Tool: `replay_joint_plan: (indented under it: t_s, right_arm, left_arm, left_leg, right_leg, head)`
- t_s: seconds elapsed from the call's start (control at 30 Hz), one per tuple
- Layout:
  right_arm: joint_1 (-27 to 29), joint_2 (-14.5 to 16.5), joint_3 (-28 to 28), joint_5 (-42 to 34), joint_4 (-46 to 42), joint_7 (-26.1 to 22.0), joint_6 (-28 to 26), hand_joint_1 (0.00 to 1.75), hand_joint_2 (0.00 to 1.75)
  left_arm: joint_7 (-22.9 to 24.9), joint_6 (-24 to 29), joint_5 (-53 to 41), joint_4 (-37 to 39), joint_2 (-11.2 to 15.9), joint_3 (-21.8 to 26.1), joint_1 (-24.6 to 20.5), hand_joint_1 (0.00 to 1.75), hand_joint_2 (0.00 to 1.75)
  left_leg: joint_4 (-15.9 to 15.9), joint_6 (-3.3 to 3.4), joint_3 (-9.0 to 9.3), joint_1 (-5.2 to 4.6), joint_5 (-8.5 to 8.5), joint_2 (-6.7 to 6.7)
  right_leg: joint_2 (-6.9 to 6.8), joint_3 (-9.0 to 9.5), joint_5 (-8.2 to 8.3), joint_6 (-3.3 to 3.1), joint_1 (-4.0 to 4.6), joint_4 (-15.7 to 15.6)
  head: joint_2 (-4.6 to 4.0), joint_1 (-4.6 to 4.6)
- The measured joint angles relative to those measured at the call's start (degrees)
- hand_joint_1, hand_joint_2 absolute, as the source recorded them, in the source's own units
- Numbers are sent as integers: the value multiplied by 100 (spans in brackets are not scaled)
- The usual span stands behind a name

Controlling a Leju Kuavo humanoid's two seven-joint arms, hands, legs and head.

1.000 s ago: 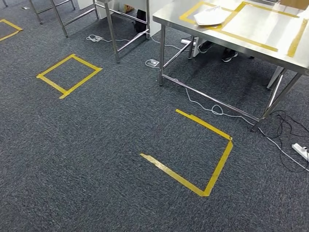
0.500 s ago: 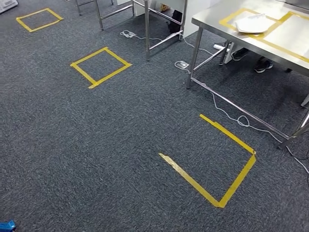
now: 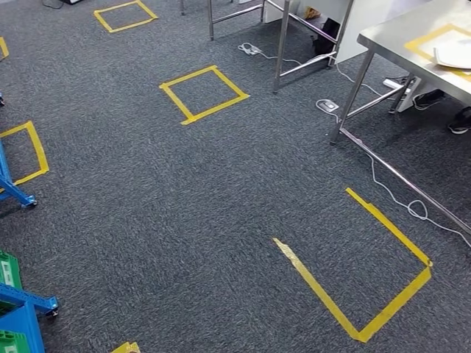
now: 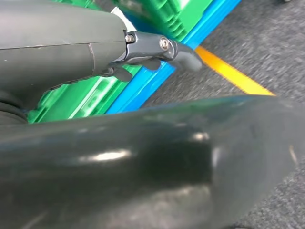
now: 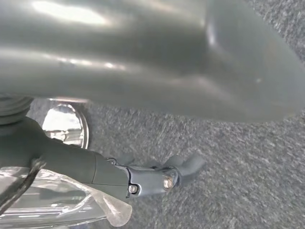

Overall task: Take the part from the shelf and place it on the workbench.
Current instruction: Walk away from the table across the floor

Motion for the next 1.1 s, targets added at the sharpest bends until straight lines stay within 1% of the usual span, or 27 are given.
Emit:
replay_joint_plan:
  t_s: [0.03, 0.07, 0.1, 0.17, 0.23, 0.27, 0.3, 0.33, 0.37, 0.43, 0.47, 0.53, 0.57, 0.6, 0.63, 0.67, 0.7, 0.73, 0.77, 0.8, 0.83, 0.9, 0.93, 0.97, 1.03, 1.07, 1.1]
  right_arm:
    - [-4, 4, -3, 0, -1, 1, -1, 0, 0]
    - [-7, 8, -4, -1, -1, -2, 0, 0, 0]
    - [-4, 11, -7, -1, -2, -3, 2, 0, 0]
    - [15, 15, -15, -1, -3, -3, 7, 0, 0]
    - [32, 15, -23, 1, -3, -1, 10, 0, 0]
    - [32, 15, -26, 1, -3, -1, 10, 0, 0]
    - [29, 15, -27, 1, -3, -1, 10, 0, 0]
    - [23, 16, -28, 0, -3, -1, 10, 0, 0]
    - [16, 16, -28, 0, -3, -2, 10, 0, 0]
    - [3, 17, -28, 1, -3, -2, 10, 0, 0]
    - [-5, 17, -28, 2, -3, -2, 9, 0, 0]
    - [-28, 18, -28, 3, -3, -2, 9, 0, 0]
    - [-37, 19, -28, 4, -3, -2, 9, 0, 0]
    - [-43, 19, -27, 4, -3, -3, 9, 0, 0]
    - [-42, 20, -27, 5, -3, -4, 9, 0, 0]
    - [-35, 20, -27, 5, -3, -4, 9, 0, 0]
    - [-25, 20, -28, 7, -2, -4, 9, 0, 0]
    - [-13, 20, -31, 8, -2, -2, 9, 0, 0]
    - [-4, 21, -34, 8, -1, -1, 8, 0, 0]
    - [0, 21, -38, 9, -1, 0, 8, 0, 0]
    - [0, 22, -40, 9, -1, 0, 7, 0, 0]
    - [0, 22, -43, 9, -1, -1, 7, 0, 0]
    - [0, 22, -43, 9, 0, -2, 7, 0, 0]
    - [0, 22, -43, 10, 0, 1, 3, 0, 0]
    - [-4, 21, -45, 10, 0, 5, -4, 0, 0]
    - [-7, 22, -46, 11, -1, 8, -6, 0, 0]
    - [-8, 22, -47, 11, -1, 7, -5, 0, 0]
  left_arm:
    - [0, -2, 0, -4, 1, -2, 15, 0, 0]
    - [1, 0, 1, -10, 2, -2, 29, 0, 0]
    - [2, 1, 1, -17, 2, -4, 38, 0, 0]
    - [5, 1, 2, -31, 3, -15, 43, 0, 0]
    - [8, -1, 2, -34, 4, -23, 46, 0, 0]
    - [8, -1, 2, -34, 4, -23, 48, 0, 0]
    - [9, -1, 2, -34, 4, -22, 51, 0, 0]
    - [9, -1, 2, -34, 4, -22, 53, 0, 0]
    - [9, -2, 2, -36, 4, -24, 52, 0, 0]
    - [9, -3, 3, -46, 3, -35, 53, 0, 0]
    - [9, -3, 6, -51, 2, -41, 55, 0, 0]
    - [11, -3, 13, -58, 1, -48, 63, 0, 0]
    - [13, -3, 17, -62, -2, -48, 66, 0, 0]
    - [14, -2, 20, -68, -5, -51, 67, 0, 0]
    - [15, -2, 23, -74, -9, -57, 65, 0, 0]
    - [15, -2, 27, -78, -11, -64, 66, 0, 0]
    - [15, -3, 31, -81, -11, -71, 65, 0, 0]
    - [15, -4, 33, -81, -11, -75, 66, 0, 0]
    - [15, -4, 35, -82, -11, -76, 66, 0, 0]
    - [15, -5, 35, -82, -11, -76, 67, 0, 0]
    - [15, -5, 35, -82, -11, -77, 67, 0, 0]
    - [16, -5, 35, -82, -11, -84, 65, 0, 0]
    - [16, -5, 35, -82, -9, -90, 63, 0, 0]
    - [16, -5, 35, -83, -8, -96, 65, 0, 0]
    - [17, -4, 35, -84, -4, -99, 76, 0, 0]
    - [17, -4, 35, -84, -3, -99, 82, 0, 0]
    - [17, -3, 35, -85, -2, -99, 84, 0, 0]
  left_leg:
    - [4, -33, -16, 7, 9, -33]
    - [50, -63, -42, -1, -24, 49]
    - [188, -91, -104, -12, -121, 197]
    - [788, -148, -376, -12, -481, 577]
    - [1433, -210, -670, 29, -749, 707]
    - [1532, -234, -703, 50, -738, 732]
    - [1406, -254, -621, 70, -625, 757]
    - [1068, -266, -424, 87, -441, 812]
    - [647, -263, -188, 92, -284, 946]
    - [58, -205, 151, 79, -105, 1146]
    - [-23, -162, 193, 61, -103, 1189]
    - [-29, -78, 171, 41, -83, 1071]
    - [-51, -39, 167, 44, -67, 1017]
    - [-77, -1, 165, 52, -49, 957]
    - [-99, 33, 169, 64, -35, 898]
    - [-104, 53, 160, 63, -31, 840]
    - [-104, 65, 150, 58, -29, 771]
    - [-103, 69, 146, 53, -28, 697]
    - [-102, 70, 149, 48, -28, 617]
    - [-101, 69, 158, 46, -29, 535]
    - [-99, 65, 172, 46, -32, 451]
    - [-85, 38, 182, 41, -42, 302]
    - [-70, 12, 167, 37, -43, 235]
    - [-59, -22, 140, 37, -37, 174]
    - [-51, -102, 81, 55, -5, 46]
    - [-31, -134, 59, 60, -15, 69]
    - [54, -160, 17, 57, -74, 174]
  right_leg:
    - [-79, 33, 23, 0, -10, -32]
    - [-163, 73, 49, -9, -23, -79]
    - [-261, 105, 71, -22, -38, -127]
    - [-476, 155, 70, -48, -42, -173]
    - [-693, 157, 35, -54, -38, -169]
    - [-790, 157, 15, -45, -40, -168]
    - [-879, 164, -7, -34, -44, -168]
    - [-960, 186, -32, -17, -48, -167]
    - [-1031, 222, -62, 11, -45, -164]
    - [-1140, 283, -120, 86, -24, -149]
    - [-1181, 320, -137, 124, -16, -143]
    - [-1261, 368, -153, 192, -29, -149]
    - [-1213, 370, -198, 223, -43, -122]
    - [-1098, 315, -295, 247, -58, -9]
    - [-937, 195, -451, 263, -69, 238]
    - [-760, 12, -636, 269, -74, 608]
    - [-653, -209, -805, 271, -76, 1039]
    - [-603, -415, -899, 273, -75, 1403]
    - [-584, -546, -877, 271, -75, 1582]
    - [-572, -574, -739, 267, -76, 1534]
    - [-541, -491, -504, 258, -80, 1255]
    - [-296, -201, -77, 243, -109, 484]
    - [-176, -89, 15, 236, -124, 203]
    - [-87, -21, 27, 231, -130, 63]
    - [-148, 19, 3, 192, -118, 16]
    - [-216, 35, 18, 158, -115, 8]
    - [-292, 42, 32, 116, -115, -5]
  head:
    - [0, -2]
    - [0, -9]
    - [0, -28]
    - [0, -54]
    - [0, -62]
    - [0, -63]
    - [0, -63]
    - [0, -63]
    - [0, -63]
    - [0, -51]
    - [0, -43]
    - [0, -35]
    - [0, -28]
    - [1, -17]
    - [1, 0]
    - [1, 17]
    - [1, 25]
    - [0, 29]
    - [0, 28]
    - [0, 28]
    - [0, 29]
    - [0, 31]
    - [0, 30]
    - [0, 29]
    - [0, 24]
    - [0, 24]
    - [0, 11]
